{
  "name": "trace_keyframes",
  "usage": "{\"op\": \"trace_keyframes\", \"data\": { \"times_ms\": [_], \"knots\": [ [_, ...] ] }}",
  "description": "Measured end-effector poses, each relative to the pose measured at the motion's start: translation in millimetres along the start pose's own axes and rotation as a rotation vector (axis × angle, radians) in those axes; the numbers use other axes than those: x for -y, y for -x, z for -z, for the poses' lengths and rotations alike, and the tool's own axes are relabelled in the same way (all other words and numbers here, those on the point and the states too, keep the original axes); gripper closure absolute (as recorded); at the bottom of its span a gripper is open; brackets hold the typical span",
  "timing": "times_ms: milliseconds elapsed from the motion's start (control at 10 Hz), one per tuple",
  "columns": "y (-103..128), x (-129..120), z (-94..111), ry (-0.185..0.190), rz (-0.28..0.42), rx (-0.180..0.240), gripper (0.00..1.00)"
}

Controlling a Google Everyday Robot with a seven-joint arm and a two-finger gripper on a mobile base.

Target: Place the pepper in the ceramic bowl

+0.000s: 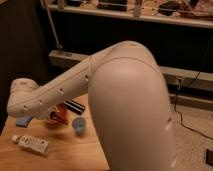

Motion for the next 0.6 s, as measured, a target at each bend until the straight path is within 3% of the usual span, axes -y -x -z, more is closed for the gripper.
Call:
{"op": "trace_keyframes", "data": {
  "times_ms": [300,600],
  "knots": [
    [27,15,-24,-0.001,-0.015,0.001,1.0],
    [35,28,-48,0.019,-0.052,0.017,1.0]
  ]
}}
